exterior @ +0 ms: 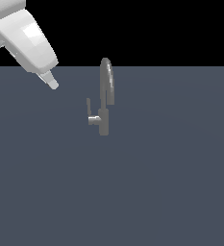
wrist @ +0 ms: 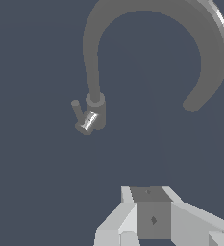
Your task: Turn on the faucet by rotating a designated handle.
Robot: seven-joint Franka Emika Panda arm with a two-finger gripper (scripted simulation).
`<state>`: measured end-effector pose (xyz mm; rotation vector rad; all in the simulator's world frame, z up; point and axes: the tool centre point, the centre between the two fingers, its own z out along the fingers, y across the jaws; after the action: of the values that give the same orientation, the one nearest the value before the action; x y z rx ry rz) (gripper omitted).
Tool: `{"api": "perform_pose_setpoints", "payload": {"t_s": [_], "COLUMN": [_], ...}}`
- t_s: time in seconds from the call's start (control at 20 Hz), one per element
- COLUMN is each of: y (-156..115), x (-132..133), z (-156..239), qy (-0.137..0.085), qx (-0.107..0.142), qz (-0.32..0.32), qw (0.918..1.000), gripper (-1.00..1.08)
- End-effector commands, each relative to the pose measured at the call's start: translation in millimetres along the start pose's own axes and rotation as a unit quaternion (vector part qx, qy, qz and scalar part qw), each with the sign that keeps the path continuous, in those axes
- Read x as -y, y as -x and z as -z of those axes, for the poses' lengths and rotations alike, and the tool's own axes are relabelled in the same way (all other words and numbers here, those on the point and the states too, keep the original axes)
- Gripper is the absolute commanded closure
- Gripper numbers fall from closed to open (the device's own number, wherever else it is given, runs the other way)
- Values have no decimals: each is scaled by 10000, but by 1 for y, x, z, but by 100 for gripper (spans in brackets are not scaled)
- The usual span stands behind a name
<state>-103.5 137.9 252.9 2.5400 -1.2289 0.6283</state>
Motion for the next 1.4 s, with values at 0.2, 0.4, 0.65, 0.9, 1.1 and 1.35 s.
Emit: {"api": "perform_pose_setpoints", "payload": {"t_s": [0.2,0.4,0.65,0.9,1.1,1.35], "y": [-3,-5,-6,-7,-8,-11], "x": [13,19,24,28,32,40], "z": [-12,-17,-23,-28,-34,-44], "qy": [57,85,116,149,186,256], "qx": [-130,-188,-241,-287,-330,-415], "qz": [-240,-345,-442,-523,-601,-749], "qw": [9996,9992,9987,9981,9975,9960], "gripper": [108,108,108,108,108,108]}}
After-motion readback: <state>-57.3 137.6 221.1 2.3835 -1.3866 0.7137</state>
